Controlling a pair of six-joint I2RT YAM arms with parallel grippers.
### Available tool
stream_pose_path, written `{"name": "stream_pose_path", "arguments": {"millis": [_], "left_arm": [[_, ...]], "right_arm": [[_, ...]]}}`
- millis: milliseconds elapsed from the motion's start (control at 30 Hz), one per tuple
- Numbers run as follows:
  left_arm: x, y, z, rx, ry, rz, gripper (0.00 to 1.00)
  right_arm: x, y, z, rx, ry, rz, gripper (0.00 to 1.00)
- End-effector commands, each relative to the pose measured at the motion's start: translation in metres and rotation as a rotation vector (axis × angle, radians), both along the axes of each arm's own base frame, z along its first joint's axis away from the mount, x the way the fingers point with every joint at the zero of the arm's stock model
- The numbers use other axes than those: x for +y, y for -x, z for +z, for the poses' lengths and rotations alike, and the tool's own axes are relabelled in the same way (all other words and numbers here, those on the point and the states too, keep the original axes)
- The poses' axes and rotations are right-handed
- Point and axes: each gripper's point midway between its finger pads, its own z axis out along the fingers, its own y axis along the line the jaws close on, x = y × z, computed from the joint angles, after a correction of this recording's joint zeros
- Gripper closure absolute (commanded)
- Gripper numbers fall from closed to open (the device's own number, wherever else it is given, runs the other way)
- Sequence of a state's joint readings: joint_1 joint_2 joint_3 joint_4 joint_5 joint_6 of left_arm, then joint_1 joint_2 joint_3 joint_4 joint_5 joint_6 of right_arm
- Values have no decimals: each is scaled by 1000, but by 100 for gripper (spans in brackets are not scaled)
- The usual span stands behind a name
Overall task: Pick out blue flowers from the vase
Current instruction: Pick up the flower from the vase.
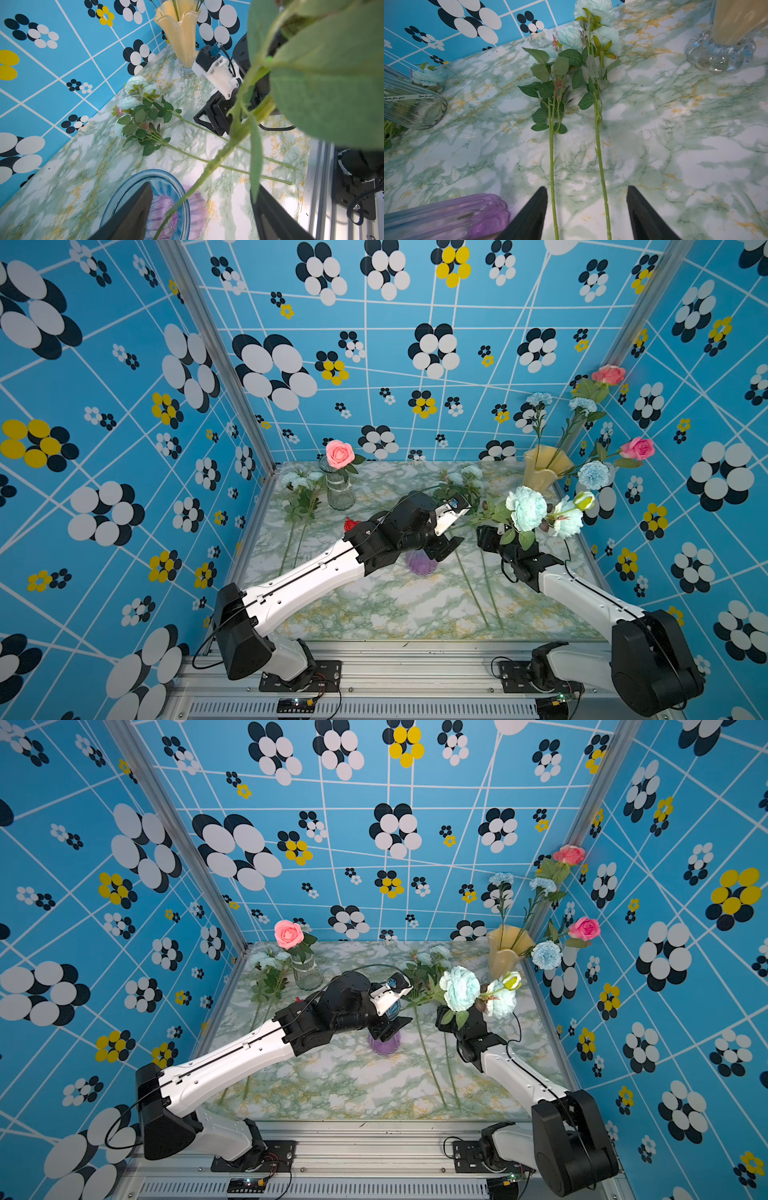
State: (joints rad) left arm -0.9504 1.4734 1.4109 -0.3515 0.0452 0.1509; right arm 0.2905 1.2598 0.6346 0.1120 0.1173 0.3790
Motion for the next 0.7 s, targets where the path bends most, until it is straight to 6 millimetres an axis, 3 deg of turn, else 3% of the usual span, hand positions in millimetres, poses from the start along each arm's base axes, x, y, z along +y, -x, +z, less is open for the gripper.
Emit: {"name": "stream_pose_path", "arguments": {"millis": [0, 100, 333, 467, 667], "left_arm": [[-12, -2, 6, -23, 9, -23, 23], [-16, -8, 11, -39, 12, -17, 28], [-25, -25, 15, -89, 8, 10, 55], [-30, -30, 20, -92, 31, 2, 76], [-31, -31, 28, -99, 44, -3, 94]], "right_arm": [[3, -2, 4, -1, 0, 16, 36], [3, -2, 4, -2, 0, 15, 36], [3, -2, 5, -4, -1, 15, 36], [3, -2, 5, -7, 0, 15, 36], [2, -2, 6, -7, -2, 14, 36]]}}
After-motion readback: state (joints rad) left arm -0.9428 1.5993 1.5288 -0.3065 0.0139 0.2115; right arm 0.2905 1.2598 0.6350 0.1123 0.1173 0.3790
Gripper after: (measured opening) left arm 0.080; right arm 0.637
